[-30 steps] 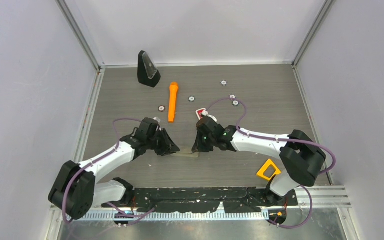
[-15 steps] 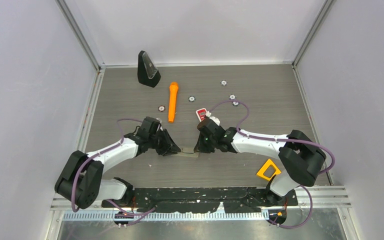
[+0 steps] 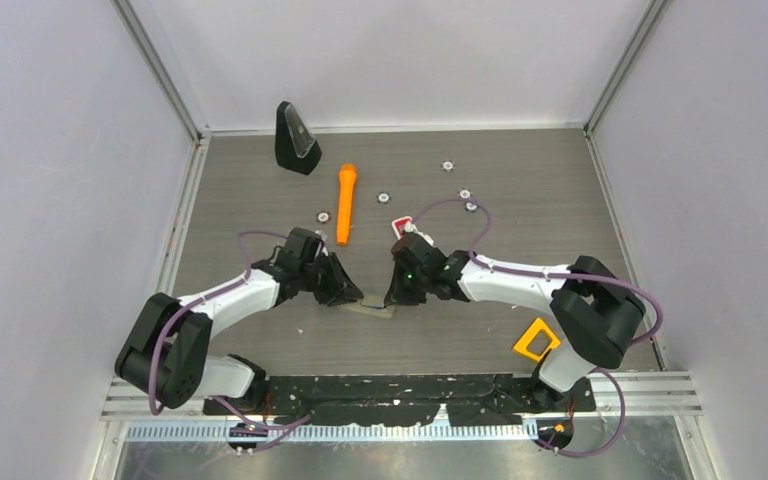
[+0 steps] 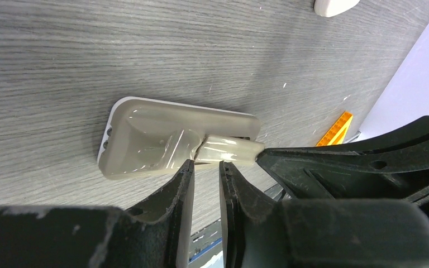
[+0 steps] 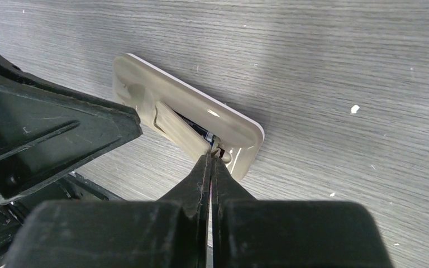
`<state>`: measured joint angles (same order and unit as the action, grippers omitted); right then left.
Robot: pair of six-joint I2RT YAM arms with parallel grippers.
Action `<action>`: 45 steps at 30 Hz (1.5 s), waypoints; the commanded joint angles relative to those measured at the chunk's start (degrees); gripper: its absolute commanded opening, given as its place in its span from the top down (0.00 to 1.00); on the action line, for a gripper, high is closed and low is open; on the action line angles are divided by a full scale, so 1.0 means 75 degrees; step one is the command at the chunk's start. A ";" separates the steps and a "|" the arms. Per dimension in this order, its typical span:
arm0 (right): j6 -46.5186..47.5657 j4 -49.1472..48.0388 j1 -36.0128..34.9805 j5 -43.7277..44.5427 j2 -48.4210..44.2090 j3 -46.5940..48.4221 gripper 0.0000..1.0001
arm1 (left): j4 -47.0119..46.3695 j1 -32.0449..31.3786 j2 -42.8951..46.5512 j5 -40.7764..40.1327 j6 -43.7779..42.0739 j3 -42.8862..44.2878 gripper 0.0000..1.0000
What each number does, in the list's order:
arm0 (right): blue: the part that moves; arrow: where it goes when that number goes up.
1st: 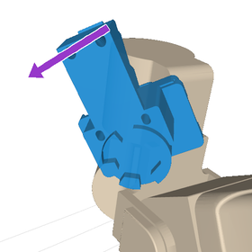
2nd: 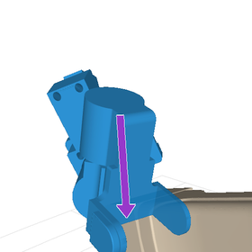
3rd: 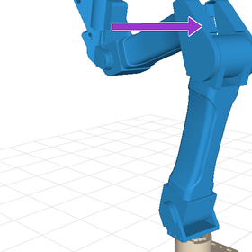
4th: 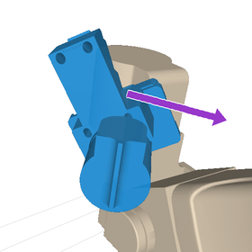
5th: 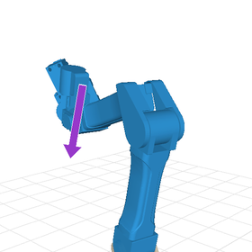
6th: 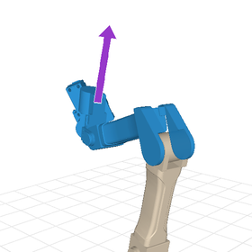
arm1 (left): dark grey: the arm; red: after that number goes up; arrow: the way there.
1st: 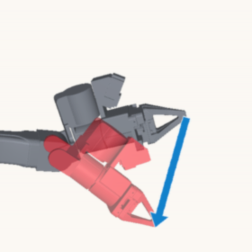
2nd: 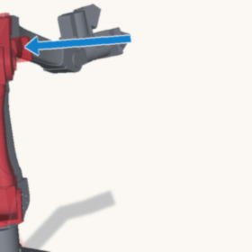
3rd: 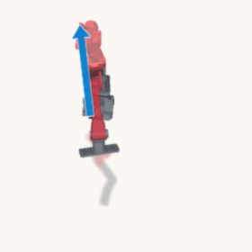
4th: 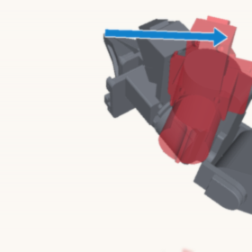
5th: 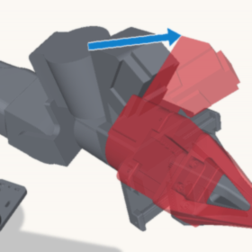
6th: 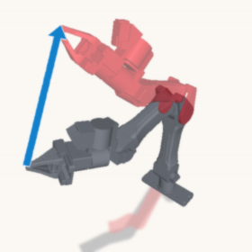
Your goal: Load the batteries into the remote control
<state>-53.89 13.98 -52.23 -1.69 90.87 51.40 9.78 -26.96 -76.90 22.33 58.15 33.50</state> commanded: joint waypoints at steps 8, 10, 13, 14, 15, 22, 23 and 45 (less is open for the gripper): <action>-0.0171 0.0011 0.0208 -0.0671 0.0006 0.0365 0.95 | 0.0264 0.0044 -0.0093 -0.0319 -0.0572 0.0357 0.77; -0.0249 -0.0011 0.0211 -0.0752 0.0021 0.0354 0.95 | 0.0239 0.0044 -0.0095 -0.0339 -0.0570 0.0338 0.77; -0.0393 -0.0242 0.0235 -0.1007 0.0080 0.0235 0.95 | 0.0219 0.0044 -0.0104 -0.0379 -0.0581 0.0336 0.77; -0.0412 -0.0274 0.0239 -0.1047 0.0106 0.0218 0.95 | 0.0219 0.0044 -0.0116 -0.0383 -0.0587 0.0330 0.77; -0.0456 -0.0321 0.0238 -0.1077 0.0118 0.0191 0.95 | 0.0218 0.0044 -0.0127 -0.0395 -0.0591 0.0314 0.77; -0.0737 -0.0356 0.0240 -0.0744 0.0220 0.0110 0.95 | 0.0184 0.0044 -0.0181 -0.0364 -0.0585 0.0281 0.77; -0.0755 -0.0348 0.0238 -0.0710 0.0258 0.0120 0.95 | 0.0184 0.0038 -0.0193 -0.0356 -0.0588 0.0287 0.77; -0.0512 0.0723 -0.0021 0.0026 0.0739 0.0844 0.79 | 0.0406 0.0043 -0.0637 -0.0386 -0.0757 0.0264 0.75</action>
<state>-58.63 17.19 -51.37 -4.91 95.79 55.02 11.38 -26.81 -80.14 21.02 54.54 35.35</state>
